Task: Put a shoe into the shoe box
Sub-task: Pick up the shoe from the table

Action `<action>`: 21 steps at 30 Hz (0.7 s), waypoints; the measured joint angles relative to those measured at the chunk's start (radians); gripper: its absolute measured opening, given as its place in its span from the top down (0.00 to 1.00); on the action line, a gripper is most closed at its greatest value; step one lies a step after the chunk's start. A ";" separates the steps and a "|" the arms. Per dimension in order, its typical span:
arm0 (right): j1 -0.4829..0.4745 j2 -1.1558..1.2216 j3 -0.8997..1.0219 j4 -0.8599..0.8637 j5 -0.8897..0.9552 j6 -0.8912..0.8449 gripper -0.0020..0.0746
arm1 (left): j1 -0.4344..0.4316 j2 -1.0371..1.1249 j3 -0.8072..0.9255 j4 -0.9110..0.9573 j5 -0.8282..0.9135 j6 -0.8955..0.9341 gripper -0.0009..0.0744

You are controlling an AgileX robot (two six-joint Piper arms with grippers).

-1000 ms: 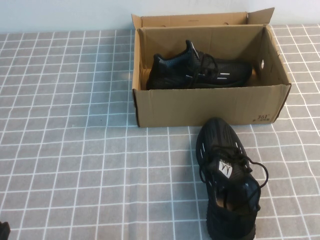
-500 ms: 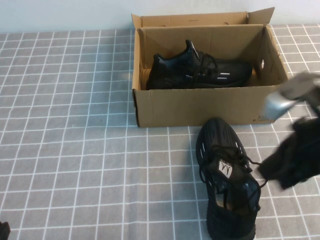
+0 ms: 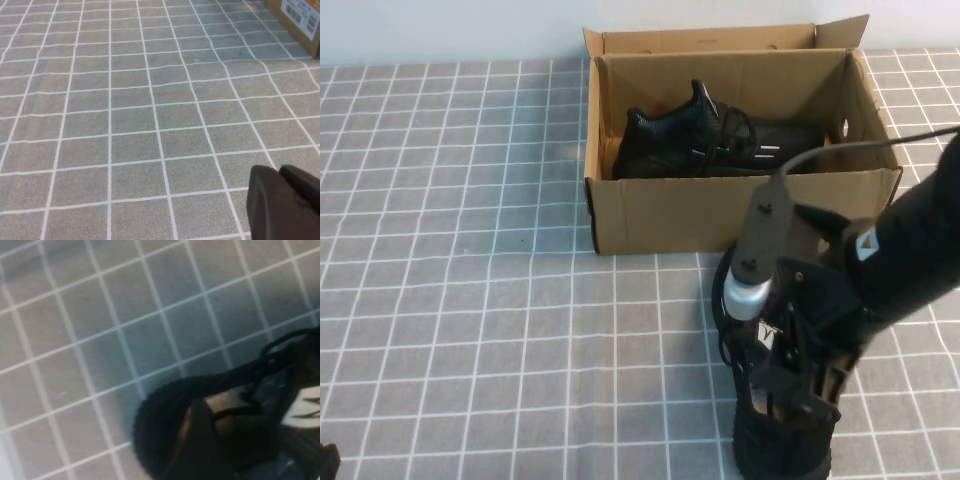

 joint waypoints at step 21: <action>0.000 0.128 -0.002 -0.250 -0.138 0.110 0.36 | 0.000 0.000 0.000 0.002 0.002 0.000 0.99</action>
